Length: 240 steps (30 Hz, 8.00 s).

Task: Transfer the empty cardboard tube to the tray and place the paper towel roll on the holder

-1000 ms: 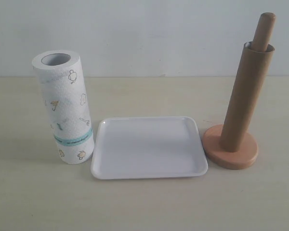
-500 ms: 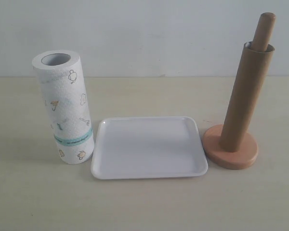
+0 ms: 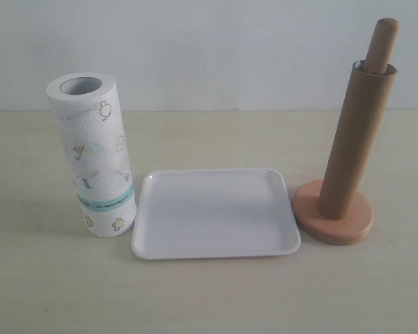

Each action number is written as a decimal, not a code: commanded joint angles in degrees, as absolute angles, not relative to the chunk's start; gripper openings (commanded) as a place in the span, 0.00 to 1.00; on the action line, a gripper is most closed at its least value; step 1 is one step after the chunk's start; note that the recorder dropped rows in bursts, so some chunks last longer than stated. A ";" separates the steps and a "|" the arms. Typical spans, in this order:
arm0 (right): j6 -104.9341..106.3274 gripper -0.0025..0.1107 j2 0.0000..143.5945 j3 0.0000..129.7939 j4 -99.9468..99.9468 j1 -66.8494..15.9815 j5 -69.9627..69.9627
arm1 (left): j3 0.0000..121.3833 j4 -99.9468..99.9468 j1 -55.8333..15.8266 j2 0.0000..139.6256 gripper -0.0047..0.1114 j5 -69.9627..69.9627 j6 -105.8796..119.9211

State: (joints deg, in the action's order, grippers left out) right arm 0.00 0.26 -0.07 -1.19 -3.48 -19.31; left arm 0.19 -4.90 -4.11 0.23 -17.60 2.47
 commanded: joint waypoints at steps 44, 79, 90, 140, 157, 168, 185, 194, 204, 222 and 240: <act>0.00 0.02 0.00 0.00 -0.82 -3.23 -19.15 | 0.00 -4.88 -4.58 0.00 0.08 -17.59 2.31; 2.72 0.02 26.99 13.77 -0.84 -3.23 17.20 | 0.00 -4.88 -4.58 0.00 0.08 -17.59 2.31; -3.66 0.02 46.88 13.77 4.49 -9.85 22.88 | 0.00 -4.88 -4.58 0.00 0.08 -17.59 2.31; 4.59 0.78 94.00 27.58 -5.80 -19.92 57.89 | 0.00 -4.88 -4.58 0.00 0.08 -17.59 2.31; 9.66 0.02 93.85 28.03 -22.14 -19.92 58.33 | 0.00 -4.88 -4.58 0.00 0.08 -17.59 2.31; 10.19 0.02 93.85 28.03 -8.71 -19.92 62.58 | 0.00 -4.88 -4.58 0.00 0.08 -17.59 2.31; 9.95 0.02 86.55 28.03 -11.19 -19.92 64.82 | 0.00 -4.88 -4.58 0.00 0.08 -17.59 2.31; 9.57 0.02 75.93 28.40 -10.06 -19.92 64.67 | 0.00 -4.88 -4.58 0.00 0.08 -17.59 2.31; 12.58 0.02 60.26 43.22 -8.19 -19.92 43.70 | 0.00 -4.88 -4.58 0.00 0.08 -17.59 2.31; -21.68 0.02 64.98 61.87 38.33 -43.64 -7.65 | 0.00 -4.88 -4.58 0.00 0.08 -17.59 2.31; 3.34 0.02 93.54 63.92 36.42 -50.83 -31.61 | 0.00 -4.88 -4.58 0.00 0.08 -17.59 2.31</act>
